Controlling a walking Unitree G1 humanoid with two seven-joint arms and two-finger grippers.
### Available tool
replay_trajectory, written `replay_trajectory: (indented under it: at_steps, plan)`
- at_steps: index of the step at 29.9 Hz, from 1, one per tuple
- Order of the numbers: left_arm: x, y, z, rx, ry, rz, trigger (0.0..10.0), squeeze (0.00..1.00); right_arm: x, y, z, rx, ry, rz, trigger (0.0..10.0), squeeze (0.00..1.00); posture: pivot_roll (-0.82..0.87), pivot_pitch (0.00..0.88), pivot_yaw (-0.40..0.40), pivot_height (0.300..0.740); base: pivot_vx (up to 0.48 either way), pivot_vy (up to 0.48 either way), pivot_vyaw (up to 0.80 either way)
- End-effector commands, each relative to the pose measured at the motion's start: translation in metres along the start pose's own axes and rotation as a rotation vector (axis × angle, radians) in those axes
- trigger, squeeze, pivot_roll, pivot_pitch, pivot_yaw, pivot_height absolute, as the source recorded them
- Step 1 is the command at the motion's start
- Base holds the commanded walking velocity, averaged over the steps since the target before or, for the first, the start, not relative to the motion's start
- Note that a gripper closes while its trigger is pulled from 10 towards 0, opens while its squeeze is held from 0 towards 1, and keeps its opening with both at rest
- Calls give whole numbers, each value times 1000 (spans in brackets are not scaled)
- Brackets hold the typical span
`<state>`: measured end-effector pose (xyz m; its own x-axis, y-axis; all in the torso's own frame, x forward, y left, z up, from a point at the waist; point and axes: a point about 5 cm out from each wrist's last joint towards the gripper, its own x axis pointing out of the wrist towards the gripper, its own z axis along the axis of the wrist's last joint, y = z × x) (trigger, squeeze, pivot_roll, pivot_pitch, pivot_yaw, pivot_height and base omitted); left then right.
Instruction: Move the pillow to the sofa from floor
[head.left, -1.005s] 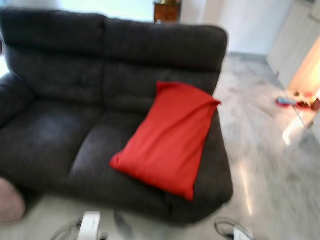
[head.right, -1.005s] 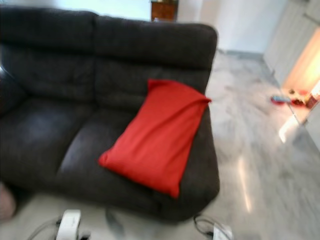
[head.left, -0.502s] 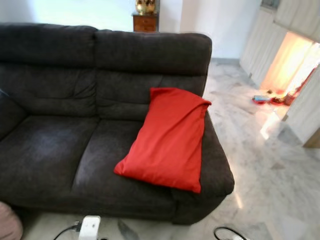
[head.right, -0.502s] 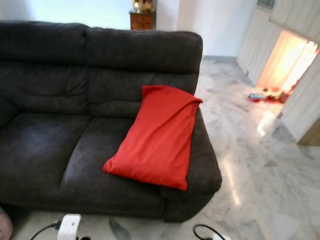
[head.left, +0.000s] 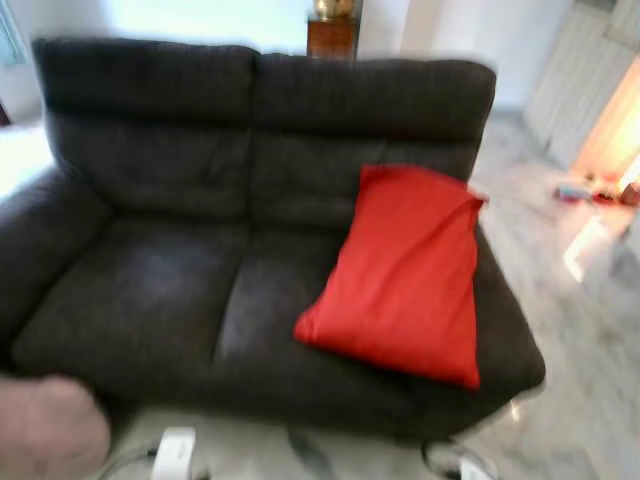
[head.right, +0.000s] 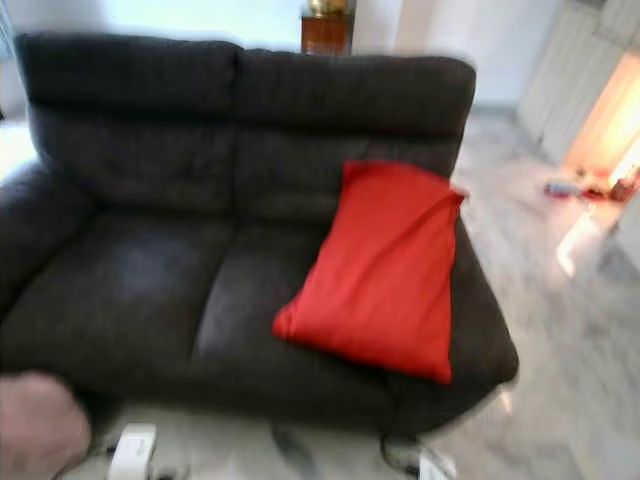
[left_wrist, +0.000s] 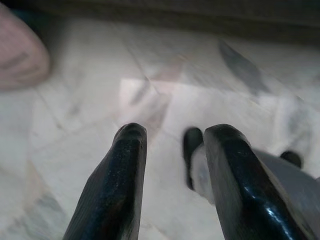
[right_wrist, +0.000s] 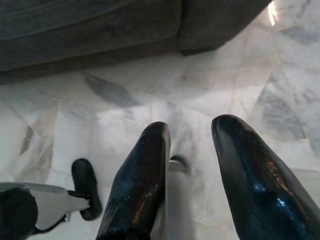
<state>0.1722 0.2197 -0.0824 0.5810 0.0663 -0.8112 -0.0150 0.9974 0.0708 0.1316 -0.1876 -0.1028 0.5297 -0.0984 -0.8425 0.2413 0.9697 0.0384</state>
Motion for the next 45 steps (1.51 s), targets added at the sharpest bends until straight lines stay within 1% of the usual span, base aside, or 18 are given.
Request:
replay_trajectory:
  at_steps: [1, 6, 11, 21, 45]
  plan:
    - [2, -9, 4, -5, -8, -19, 10000, 0, -2, -11, -5, 5, 17, -27, 10000, 0, 25, 0, -39, 740, 0, 405, 0]
    - [2, -9, 5, -4, -9, -21, 10000, 0, -2, -10, -4, 3, 20, -22, 10000, 0, 25, 0, -38, 740, 0, 403, 0]
    - [2, -9, 5, -4, -9, -21, 10000, 0, -1, -9, -2, -26, 15, -12, 10000, 0, 29, 0, -39, 740, 0, 403, 0]
    - [2, -9, 6, 2, -9, -25, 10000, 0, -1, -8, -3, -28, 20, -3, 10000, 0, 31, 0, -41, 740, 0, 401, 453]
    - [2, -10, 5, 17, -7, -33, 10000, 0, -1, -6, -4, -11, 34, 1, 10000, 0, 30, 0, -41, 740, 0, 397, 0]
